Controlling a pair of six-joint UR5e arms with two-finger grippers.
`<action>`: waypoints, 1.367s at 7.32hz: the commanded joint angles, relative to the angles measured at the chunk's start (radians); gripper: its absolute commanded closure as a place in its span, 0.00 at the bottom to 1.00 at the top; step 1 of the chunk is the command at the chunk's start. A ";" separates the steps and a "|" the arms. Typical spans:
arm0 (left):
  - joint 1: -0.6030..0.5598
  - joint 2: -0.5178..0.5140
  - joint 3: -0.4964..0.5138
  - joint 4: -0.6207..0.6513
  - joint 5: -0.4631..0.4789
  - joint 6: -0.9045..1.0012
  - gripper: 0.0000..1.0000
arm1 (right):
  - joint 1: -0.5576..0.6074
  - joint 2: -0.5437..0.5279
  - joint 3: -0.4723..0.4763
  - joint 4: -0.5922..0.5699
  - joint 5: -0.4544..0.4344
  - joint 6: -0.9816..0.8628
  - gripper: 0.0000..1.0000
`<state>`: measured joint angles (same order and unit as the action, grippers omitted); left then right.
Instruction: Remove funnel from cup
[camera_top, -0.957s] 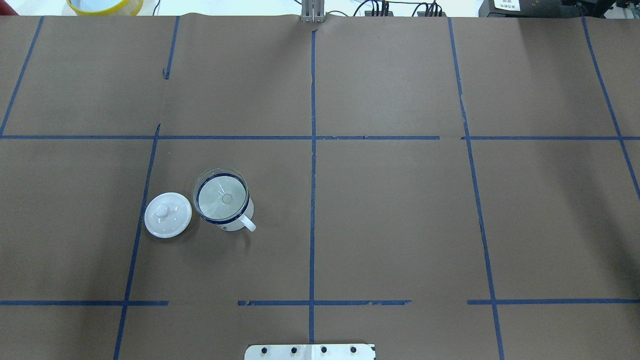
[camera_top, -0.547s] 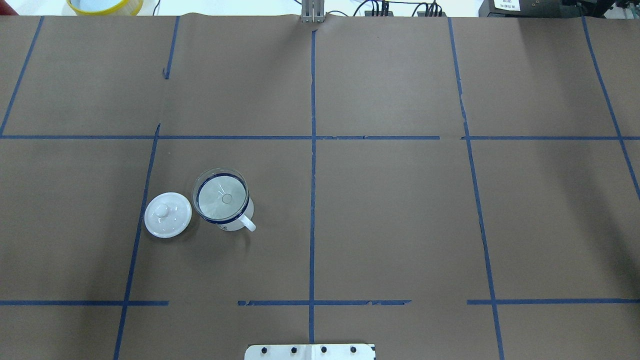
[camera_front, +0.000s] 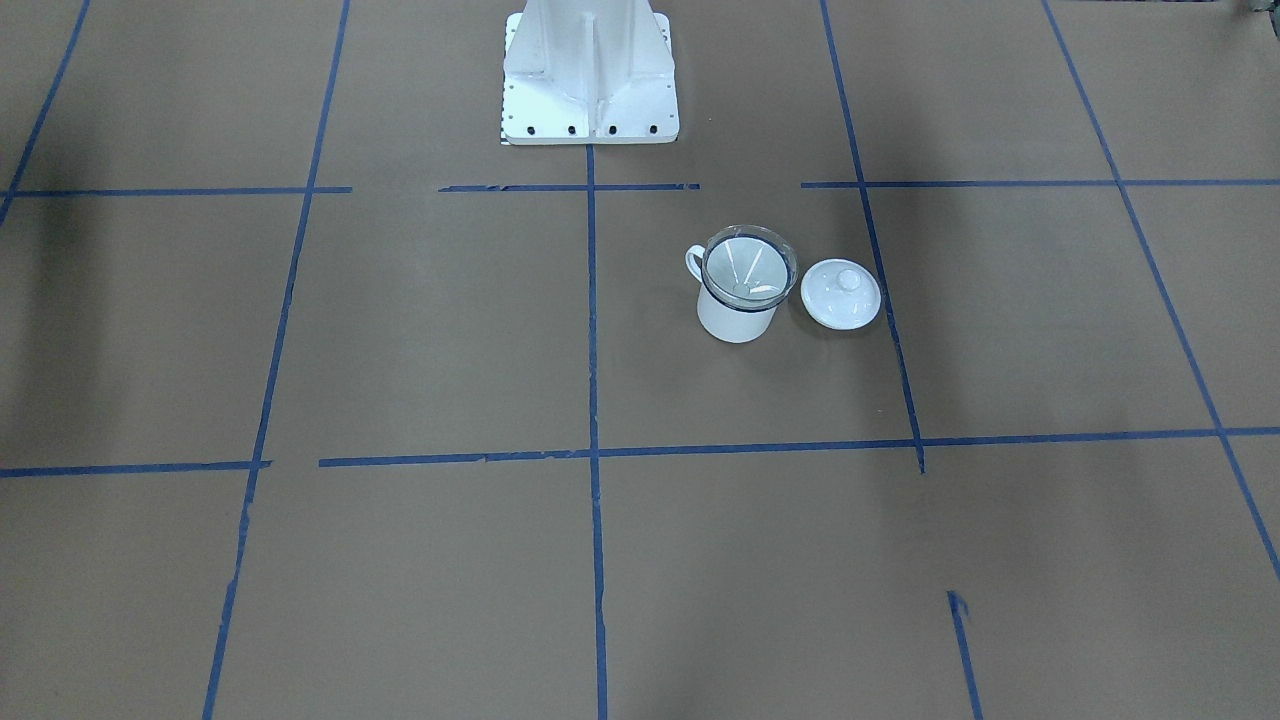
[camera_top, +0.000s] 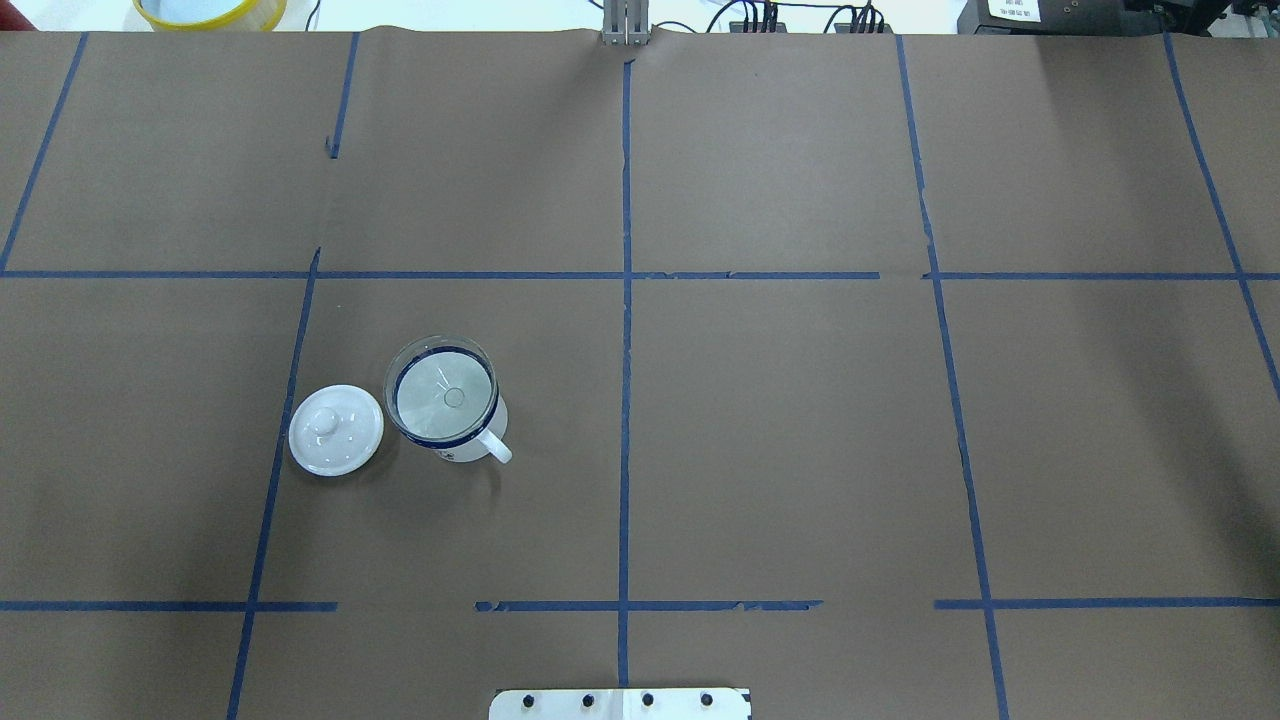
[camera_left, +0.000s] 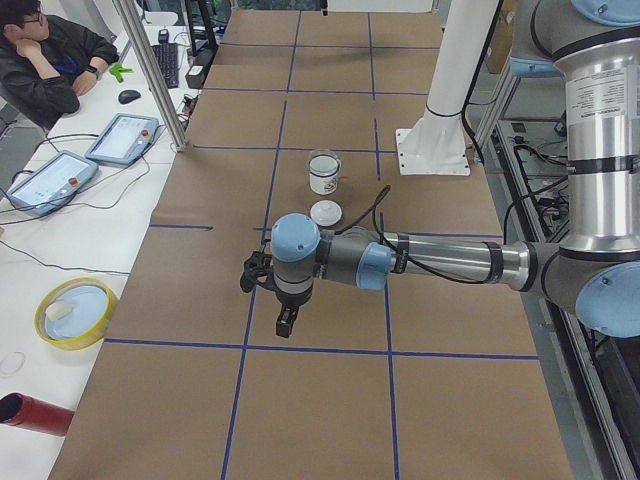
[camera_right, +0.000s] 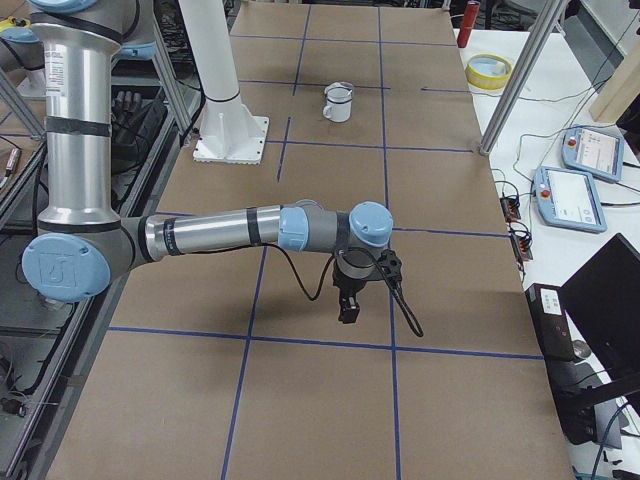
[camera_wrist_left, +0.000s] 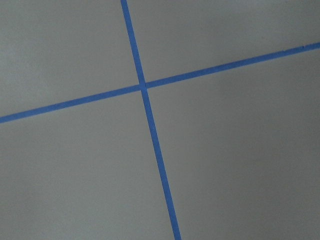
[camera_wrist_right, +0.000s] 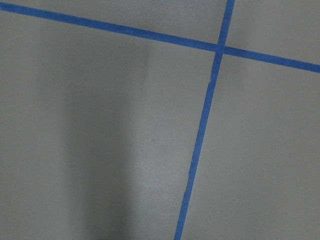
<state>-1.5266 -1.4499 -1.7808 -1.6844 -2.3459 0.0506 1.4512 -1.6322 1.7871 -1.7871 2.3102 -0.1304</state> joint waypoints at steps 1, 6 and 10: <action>-0.016 -0.029 -0.021 -0.037 0.048 -0.092 0.00 | 0.000 0.000 0.000 0.000 0.000 0.002 0.00; 0.280 -0.238 -0.117 -0.040 0.051 -0.717 0.00 | 0.000 0.000 0.000 0.000 0.000 0.000 0.00; 0.659 -0.559 -0.120 -0.037 0.185 -1.320 0.00 | 0.000 0.000 0.000 0.000 0.000 0.000 0.00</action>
<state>-0.9815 -1.9266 -1.8984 -1.7224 -2.2311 -1.1088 1.4512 -1.6321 1.7871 -1.7871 2.3102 -0.1300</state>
